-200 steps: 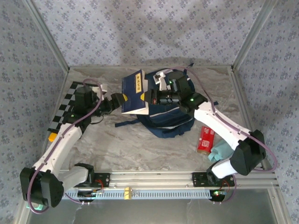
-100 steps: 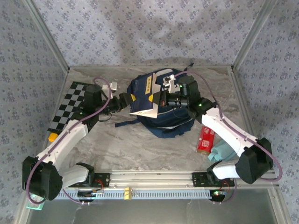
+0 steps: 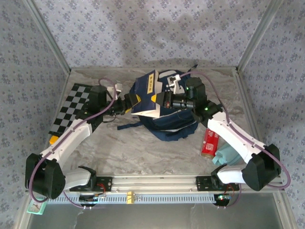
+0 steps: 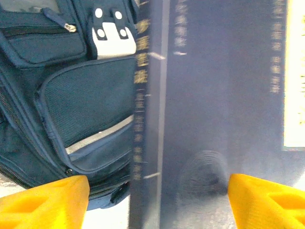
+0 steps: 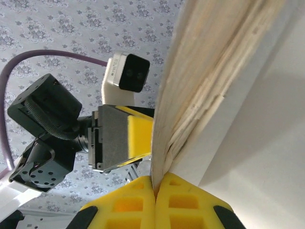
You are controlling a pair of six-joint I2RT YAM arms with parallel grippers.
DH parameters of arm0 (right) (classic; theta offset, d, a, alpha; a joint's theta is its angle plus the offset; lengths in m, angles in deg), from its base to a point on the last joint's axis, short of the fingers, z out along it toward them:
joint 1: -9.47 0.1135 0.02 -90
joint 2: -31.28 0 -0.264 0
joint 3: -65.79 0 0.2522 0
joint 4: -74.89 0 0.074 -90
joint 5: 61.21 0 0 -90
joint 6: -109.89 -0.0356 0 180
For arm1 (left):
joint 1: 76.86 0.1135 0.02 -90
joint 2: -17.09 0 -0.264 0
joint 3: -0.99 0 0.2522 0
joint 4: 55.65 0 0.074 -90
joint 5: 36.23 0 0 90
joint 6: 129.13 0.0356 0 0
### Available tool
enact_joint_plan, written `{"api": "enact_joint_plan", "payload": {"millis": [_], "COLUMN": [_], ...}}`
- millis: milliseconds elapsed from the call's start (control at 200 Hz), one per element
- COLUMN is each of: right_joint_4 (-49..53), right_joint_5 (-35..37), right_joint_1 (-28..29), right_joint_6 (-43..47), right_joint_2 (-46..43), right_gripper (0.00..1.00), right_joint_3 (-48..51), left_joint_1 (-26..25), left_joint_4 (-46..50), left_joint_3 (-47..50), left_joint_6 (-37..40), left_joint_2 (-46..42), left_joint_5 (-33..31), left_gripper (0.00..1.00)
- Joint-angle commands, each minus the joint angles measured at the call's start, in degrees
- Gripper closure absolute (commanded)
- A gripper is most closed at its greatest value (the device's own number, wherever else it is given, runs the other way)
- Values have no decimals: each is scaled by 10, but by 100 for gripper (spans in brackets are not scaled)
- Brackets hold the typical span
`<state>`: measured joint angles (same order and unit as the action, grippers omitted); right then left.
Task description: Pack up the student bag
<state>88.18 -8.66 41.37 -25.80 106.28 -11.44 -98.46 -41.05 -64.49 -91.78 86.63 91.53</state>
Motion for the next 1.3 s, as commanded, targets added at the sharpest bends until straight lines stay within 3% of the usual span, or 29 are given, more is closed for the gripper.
{"api": "enact_joint_plan", "payload": {"millis": [0,290,550,620,750,860,920,1069,1194,1294], "right_joint_4": [-38,-45,-25,-17,15,-3,-19,-87,-154,-147], "right_joint_5": [-14,-37,-40,-40,-23,-19,-26,-60,-78,-73], "right_joint_1": [-6,-26,-27,-27,-31,-43,-47,-43,-45,-56], "right_joint_6": [-4,-12,-2,-1,5,-22,-42,-83,-128,-124], "right_joint_2": [10,33,33,32,20,7,9,22,18,-8], "right_gripper": [100,100,100,93,74,40,28,21,21,23], "right_joint_3": [10,24,24,24,35,60,67,72,83,90], "left_joint_1": [-1,-2,-3,-4,-7,-20,-32,-57,-63,-63], "left_joint_4": [-78,-80,-103,-116,-147,-163,-169,-183,-178,-147], "left_joint_3": [-3,1,4,5,5,-4,-10,-28,-36,-40], "left_joint_6": [-21,-14,-34,-44,-65,-67,-69,-70,-65,-43], "left_joint_2": [-25,-49,-41,-37,-34,-27,-21,6,24,28], "left_joint_5": [39,35,28,27,21,18,13,2,-9,-21], "left_gripper": [28,50,82,90,94,98,99,100,100,100]}}
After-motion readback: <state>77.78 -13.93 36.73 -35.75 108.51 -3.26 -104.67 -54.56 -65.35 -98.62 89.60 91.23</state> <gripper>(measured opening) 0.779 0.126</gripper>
